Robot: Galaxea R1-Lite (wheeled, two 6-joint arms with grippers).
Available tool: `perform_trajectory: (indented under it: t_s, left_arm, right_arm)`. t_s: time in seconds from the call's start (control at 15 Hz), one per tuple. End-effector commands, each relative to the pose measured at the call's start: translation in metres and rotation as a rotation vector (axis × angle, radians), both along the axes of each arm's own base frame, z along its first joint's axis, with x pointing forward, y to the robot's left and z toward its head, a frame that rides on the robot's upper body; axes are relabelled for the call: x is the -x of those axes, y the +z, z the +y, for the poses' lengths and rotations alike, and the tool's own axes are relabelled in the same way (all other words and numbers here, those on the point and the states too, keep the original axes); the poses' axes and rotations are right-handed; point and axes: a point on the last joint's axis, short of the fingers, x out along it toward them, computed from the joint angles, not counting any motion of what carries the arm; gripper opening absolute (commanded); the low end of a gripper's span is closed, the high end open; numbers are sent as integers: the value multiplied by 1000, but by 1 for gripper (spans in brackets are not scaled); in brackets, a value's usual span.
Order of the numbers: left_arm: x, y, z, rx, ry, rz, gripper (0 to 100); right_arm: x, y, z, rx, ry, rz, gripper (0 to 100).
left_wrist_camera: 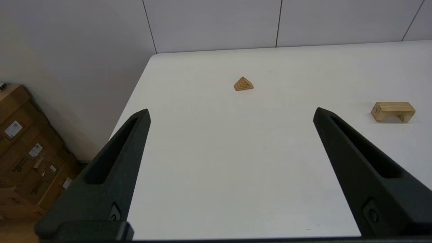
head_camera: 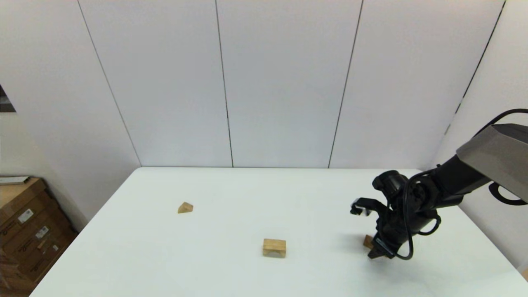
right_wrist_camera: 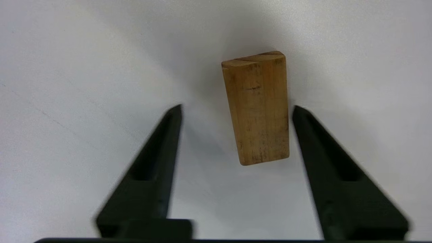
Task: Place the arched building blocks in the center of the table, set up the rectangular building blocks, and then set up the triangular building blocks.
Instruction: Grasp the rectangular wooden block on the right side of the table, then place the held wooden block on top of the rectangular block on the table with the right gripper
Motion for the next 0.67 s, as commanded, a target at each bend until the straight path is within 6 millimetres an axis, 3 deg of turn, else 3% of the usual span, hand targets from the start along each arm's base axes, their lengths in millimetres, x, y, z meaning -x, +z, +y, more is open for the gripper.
perform_trajectory:
  t_s: [0.07,0.4,0.53,0.67]
  left_arm:
    - [0,0,0,0,0,2,100]
    - [0,0,0,0,0,2,100]
    - [0,0,0,0,0,2,100]
    - [0,0,0,0,0,2,100]
  right_arm:
    - [0,-1,0,1,4,5,0]
    - [3,1,2,-1,8,7,0]
    - [9,34,19,-25,63,-78,0]
    - [25,72,60,-57,192,-184,0]
